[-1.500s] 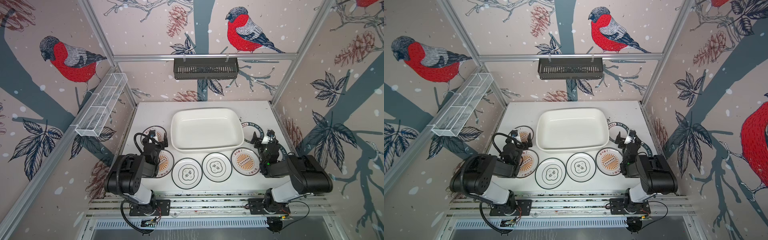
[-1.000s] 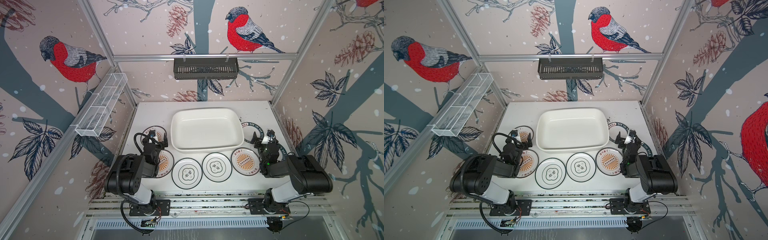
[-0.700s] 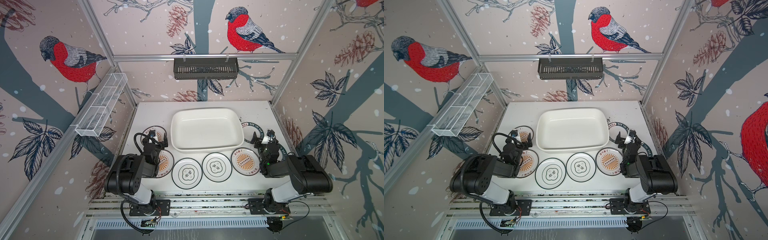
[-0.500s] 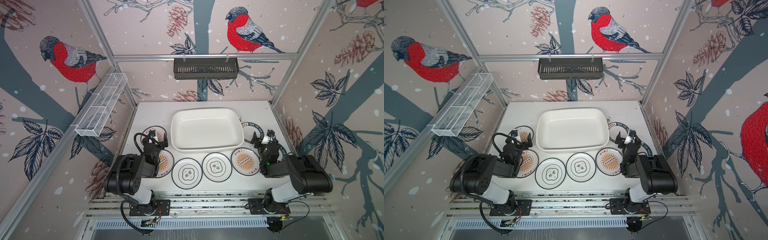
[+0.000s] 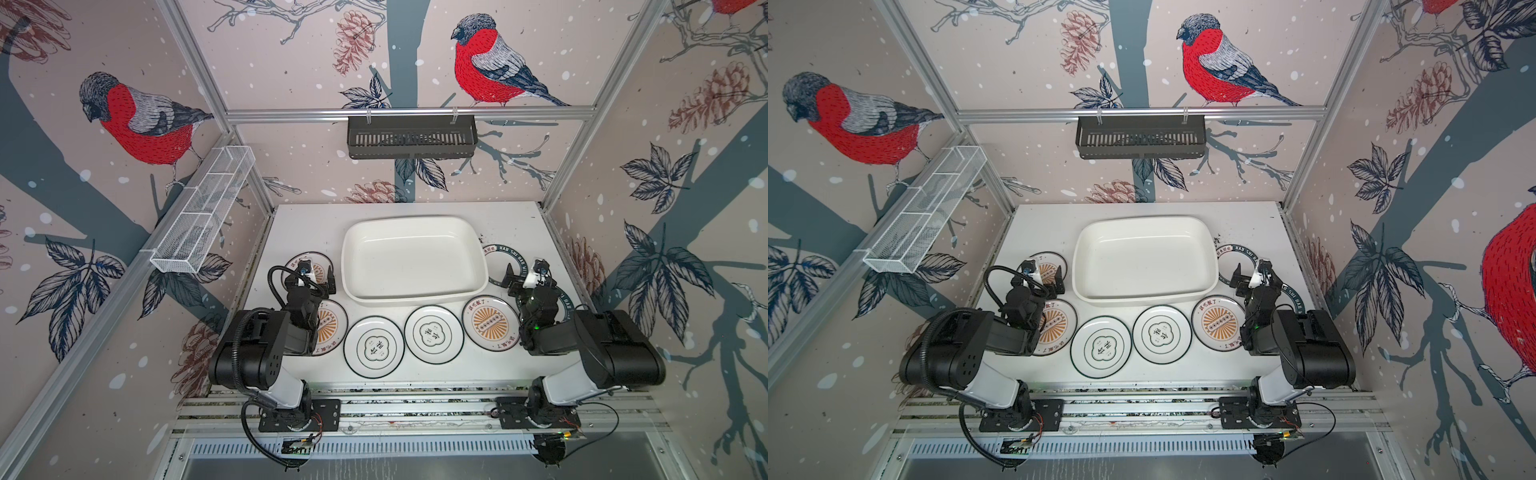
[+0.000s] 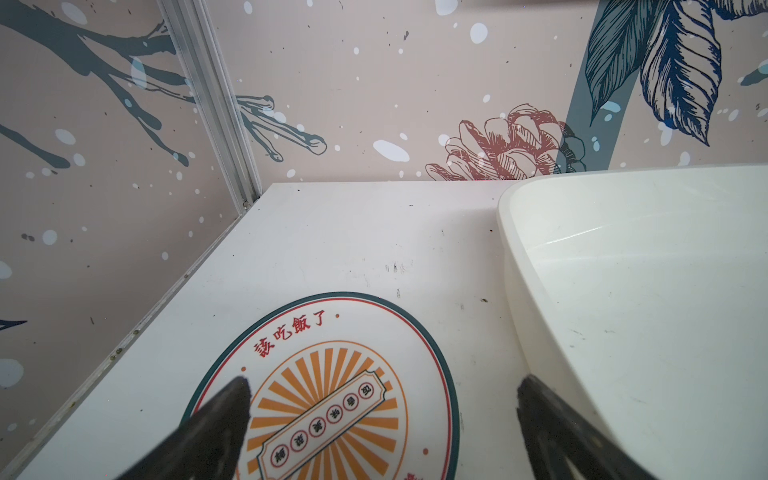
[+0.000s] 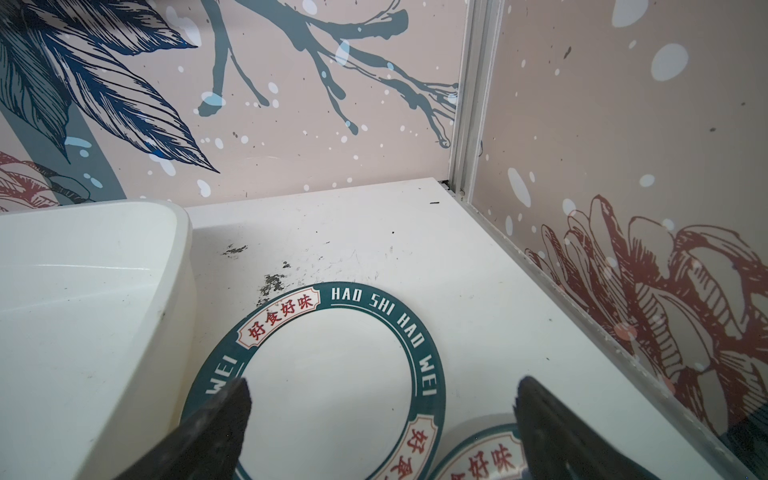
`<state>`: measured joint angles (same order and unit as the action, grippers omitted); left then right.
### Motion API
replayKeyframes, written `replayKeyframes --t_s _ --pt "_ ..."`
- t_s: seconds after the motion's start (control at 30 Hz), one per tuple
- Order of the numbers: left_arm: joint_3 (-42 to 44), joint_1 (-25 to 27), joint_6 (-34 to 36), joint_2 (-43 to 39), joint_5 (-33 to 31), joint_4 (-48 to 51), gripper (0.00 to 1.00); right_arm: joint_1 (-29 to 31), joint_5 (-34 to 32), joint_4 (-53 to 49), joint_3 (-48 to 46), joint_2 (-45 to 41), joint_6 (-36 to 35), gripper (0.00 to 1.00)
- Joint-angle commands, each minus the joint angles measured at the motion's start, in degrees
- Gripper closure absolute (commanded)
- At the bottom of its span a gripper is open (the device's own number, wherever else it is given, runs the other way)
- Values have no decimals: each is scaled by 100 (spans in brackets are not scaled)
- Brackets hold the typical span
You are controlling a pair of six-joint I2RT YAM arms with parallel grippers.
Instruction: Place the plates into the plastic bin on the countertop
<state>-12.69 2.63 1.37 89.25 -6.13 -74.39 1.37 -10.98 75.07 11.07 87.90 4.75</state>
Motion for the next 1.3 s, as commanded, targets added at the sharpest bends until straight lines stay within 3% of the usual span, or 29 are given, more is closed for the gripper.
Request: replayKeyframes --t_s 0.0,0.87,1.0,1.1,1.27 --pt "-4 -17 -31 -13 -2 -157 1 4 -61 154 0 8 8 0" --pt "237 1 -51 -154 -174 -530 1 13 -89 165 -4 0 -1 0" --pt "222 1 -29 -471 -118 -210 1 121 -481 134 15 -40 19 0" --pt "44 1 -40 -795 -108 387 1 143 -722 -670 316 -366 61 0" --pt "-217 6 28 -1461 99 1324 1 115 -878 -2863 1285 -927 483 0"
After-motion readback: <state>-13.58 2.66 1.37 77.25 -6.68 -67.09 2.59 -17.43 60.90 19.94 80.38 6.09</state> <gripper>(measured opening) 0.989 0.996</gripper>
